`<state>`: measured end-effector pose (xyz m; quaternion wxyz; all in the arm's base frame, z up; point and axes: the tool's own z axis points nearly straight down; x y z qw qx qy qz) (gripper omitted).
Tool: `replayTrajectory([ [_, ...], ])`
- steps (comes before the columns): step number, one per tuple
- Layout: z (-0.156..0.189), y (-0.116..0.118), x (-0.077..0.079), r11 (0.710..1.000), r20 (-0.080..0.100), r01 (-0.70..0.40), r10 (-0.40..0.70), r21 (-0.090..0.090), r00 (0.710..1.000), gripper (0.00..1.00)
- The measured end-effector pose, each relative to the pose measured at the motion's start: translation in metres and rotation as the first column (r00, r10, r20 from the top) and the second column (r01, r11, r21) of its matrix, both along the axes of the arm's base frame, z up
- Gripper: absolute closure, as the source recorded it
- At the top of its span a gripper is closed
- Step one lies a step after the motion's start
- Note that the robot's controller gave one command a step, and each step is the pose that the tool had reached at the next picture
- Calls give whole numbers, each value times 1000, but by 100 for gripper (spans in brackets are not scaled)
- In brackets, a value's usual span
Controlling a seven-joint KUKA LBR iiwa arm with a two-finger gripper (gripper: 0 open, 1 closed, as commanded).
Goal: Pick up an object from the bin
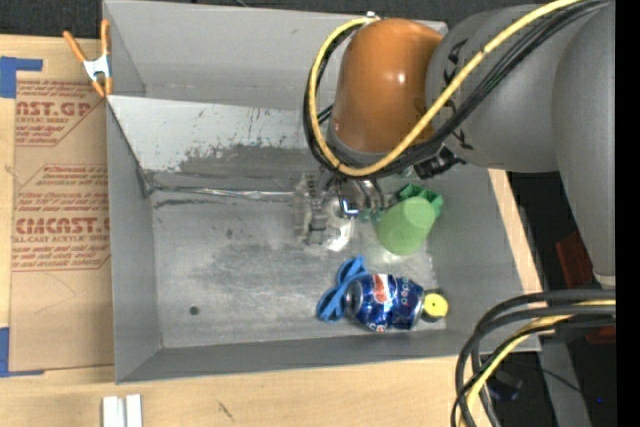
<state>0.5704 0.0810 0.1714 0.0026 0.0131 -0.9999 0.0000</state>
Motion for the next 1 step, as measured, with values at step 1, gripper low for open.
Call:
replayTrajectory([
  [1, -4, 14, 24, 958, 9, -287, 287, 0, 958, 100],
])
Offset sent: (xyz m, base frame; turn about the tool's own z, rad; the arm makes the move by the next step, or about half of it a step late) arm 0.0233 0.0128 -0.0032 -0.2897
